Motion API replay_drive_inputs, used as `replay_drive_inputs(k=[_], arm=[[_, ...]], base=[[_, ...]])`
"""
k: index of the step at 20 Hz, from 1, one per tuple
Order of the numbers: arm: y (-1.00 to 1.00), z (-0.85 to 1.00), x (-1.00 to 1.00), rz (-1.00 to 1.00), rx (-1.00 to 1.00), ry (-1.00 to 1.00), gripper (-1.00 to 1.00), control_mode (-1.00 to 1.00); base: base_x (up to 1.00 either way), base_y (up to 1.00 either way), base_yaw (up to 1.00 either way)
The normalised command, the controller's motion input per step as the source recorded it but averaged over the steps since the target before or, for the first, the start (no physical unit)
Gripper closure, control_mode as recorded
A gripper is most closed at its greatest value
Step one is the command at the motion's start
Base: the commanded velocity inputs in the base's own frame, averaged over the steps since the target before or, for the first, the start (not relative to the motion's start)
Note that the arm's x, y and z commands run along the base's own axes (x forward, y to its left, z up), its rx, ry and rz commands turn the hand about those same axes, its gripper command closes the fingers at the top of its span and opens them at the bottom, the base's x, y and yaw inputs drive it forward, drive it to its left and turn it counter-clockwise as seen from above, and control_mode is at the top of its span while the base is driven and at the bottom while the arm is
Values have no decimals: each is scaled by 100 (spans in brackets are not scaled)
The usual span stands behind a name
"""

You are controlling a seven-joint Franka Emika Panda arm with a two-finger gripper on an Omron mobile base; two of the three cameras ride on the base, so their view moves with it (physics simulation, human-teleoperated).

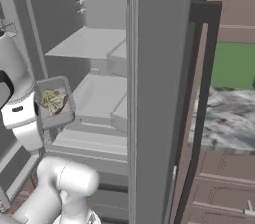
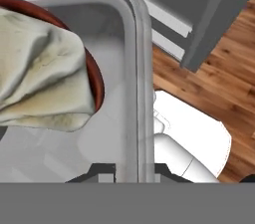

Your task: Place two dumplings into each of the tupperware containers and then place the containers in the fridge.

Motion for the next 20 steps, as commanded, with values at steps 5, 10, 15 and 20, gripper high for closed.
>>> replay_drive_inputs(k=[5, 10, 15, 20], arm=[[0, 0, 0, 0, 0, 0, 100, 100], [-4, -4, 9, 0, 0, 0, 100, -100], [-13, -74, 53, 2, 0, -7, 100, -100], [0, -79, 83, 6, 1, -15, 100, -100]], base=[[52, -26, 0], [33, -17, 0], [0, 0, 0], [0, 0, 0]])
